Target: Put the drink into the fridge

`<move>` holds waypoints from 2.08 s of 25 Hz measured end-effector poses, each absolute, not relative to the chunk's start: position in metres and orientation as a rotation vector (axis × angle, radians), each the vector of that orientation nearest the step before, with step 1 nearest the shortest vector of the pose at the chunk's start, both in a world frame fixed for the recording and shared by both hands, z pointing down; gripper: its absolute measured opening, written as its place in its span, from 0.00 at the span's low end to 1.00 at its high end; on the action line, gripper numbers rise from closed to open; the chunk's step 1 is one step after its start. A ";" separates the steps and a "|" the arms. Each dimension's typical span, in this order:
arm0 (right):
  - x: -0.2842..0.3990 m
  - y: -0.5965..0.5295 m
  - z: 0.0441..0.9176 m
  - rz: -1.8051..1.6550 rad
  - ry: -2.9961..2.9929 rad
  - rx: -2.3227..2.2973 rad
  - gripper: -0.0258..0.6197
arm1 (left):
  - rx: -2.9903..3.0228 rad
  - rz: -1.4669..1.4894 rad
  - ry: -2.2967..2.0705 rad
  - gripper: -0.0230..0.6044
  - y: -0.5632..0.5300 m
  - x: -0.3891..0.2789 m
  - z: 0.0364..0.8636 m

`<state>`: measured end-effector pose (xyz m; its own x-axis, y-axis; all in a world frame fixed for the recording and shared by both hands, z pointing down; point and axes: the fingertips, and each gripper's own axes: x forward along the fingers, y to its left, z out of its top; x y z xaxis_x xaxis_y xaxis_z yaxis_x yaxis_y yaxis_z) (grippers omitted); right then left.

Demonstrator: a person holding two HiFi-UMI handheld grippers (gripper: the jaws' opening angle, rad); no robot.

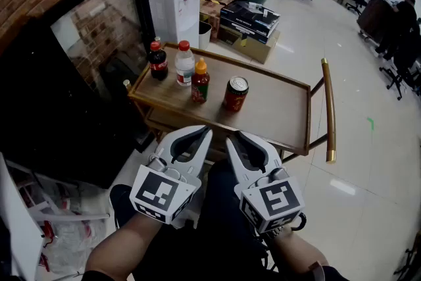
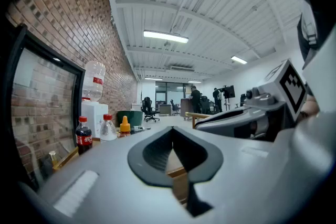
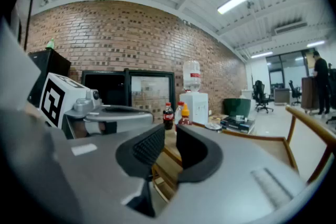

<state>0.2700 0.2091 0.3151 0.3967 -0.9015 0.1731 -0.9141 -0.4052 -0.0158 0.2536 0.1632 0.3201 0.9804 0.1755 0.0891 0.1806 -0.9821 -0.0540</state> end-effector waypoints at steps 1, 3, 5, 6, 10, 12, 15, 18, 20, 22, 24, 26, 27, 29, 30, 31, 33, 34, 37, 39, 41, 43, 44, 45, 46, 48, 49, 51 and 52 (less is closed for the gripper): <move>0.276 0.208 0.318 0.253 -1.660 2.564 0.14 | -3.068 -0.127 -0.282 0.04 0.165 0.260 0.317; 0.290 0.206 0.324 0.277 -1.645 2.580 0.19 | -3.074 -0.122 -0.290 0.04 0.166 0.272 0.314; 0.304 0.203 0.328 0.293 -1.625 2.599 0.24 | -3.072 -0.126 -0.291 0.04 0.163 0.284 0.316; 0.312 0.202 0.329 0.303 -1.615 2.608 0.27 | -3.059 -0.136 -0.295 0.04 0.161 0.289 0.319; 0.339 0.198 0.336 0.327 -1.568 2.621 0.39 | -3.087 -0.141 -0.308 0.04 0.161 0.308 0.318; 0.349 0.194 0.340 0.351 -1.558 2.621 0.42 | -3.081 -0.152 -0.330 0.04 0.161 0.316 0.322; 0.363 0.184 0.346 0.365 -1.540 2.616 0.48 | -3.059 -0.171 -0.348 0.06 0.157 0.324 0.326; 0.377 0.170 0.351 0.379 -1.519 2.611 0.53 | -3.046 -0.178 -0.362 0.08 0.151 0.332 0.329; 0.388 0.164 0.355 0.396 -1.493 2.613 0.56 | -3.045 -0.178 -0.362 0.09 0.147 0.335 0.329; 0.401 0.160 0.361 0.422 -1.463 2.621 0.60 | -3.032 -0.183 -0.364 0.09 0.141 0.337 0.330; 0.413 0.156 0.368 0.452 -1.439 2.620 0.61 | -3.035 -0.184 -0.355 0.09 0.133 0.338 0.330; 0.421 0.151 0.375 0.481 -1.418 2.613 0.63 | -3.067 -0.170 -0.330 0.09 0.125 0.339 0.325; 0.424 0.148 0.378 0.495 -1.409 2.609 0.63 | -3.074 -0.168 -0.325 0.09 0.122 0.340 0.324; 0.430 0.141 0.383 0.518 -1.390 2.601 0.64 | -3.078 -0.172 -0.325 0.09 0.116 0.342 0.325; 0.433 0.138 0.386 0.528 -1.381 2.597 0.64 | -3.080 -0.173 -0.327 0.09 0.114 0.343 0.326; 0.436 0.136 0.390 0.540 -1.371 2.594 0.64 | -3.083 -0.176 -0.329 0.09 0.112 0.345 0.327; 0.441 0.134 0.398 0.564 -1.349 2.590 0.64 | -3.080 -0.188 -0.336 0.09 0.110 0.347 0.331; 0.443 0.133 0.401 0.573 -1.338 2.589 0.64 | -3.075 -0.199 -0.341 0.09 0.109 0.348 0.334; 0.449 0.132 0.407 0.587 -1.315 2.584 0.64 | -3.071 -0.233 -0.330 0.09 0.105 0.351 0.341; 0.451 0.134 0.408 0.588 -1.297 2.584 0.58 | -3.043 -0.256 -0.331 0.09 0.101 0.351 0.347; 0.452 0.135 0.408 0.583 -1.283 2.590 0.54 | -3.068 -0.249 -0.307 0.09 0.098 0.351 0.345; 0.450 0.137 0.407 0.584 -1.275 2.593 0.54 | -3.079 -0.241 -0.288 0.09 0.094 0.350 0.345; 0.449 0.139 0.405 0.581 -1.273 2.593 0.54 | -3.063 -0.244 -0.288 0.09 0.093 0.348 0.347; 0.446 0.140 0.403 0.573 -1.274 2.591 0.54 | -3.047 -0.248 -0.287 0.09 0.091 0.346 0.349; 0.443 0.141 0.399 0.562 -1.281 2.587 0.54 | -3.039 -0.251 -0.282 0.09 0.090 0.344 0.349; 0.434 0.139 0.390 0.538 -1.313 2.571 0.54 | -3.049 -0.245 -0.250 0.09 0.085 0.338 0.344; 0.428 0.136 0.384 0.524 -1.339 2.559 0.54 | -3.061 -0.236 -0.222 0.09 0.082 0.334 0.341; 0.410 0.129 0.373 0.498 -1.407 2.529 0.54 | -3.078 -0.214 -0.154 0.09 0.073 0.321 0.333; 0.399 0.125 0.366 0.485 -1.446 2.510 0.54 | -3.074 -0.207 -0.124 0.09 0.069 0.313 0.330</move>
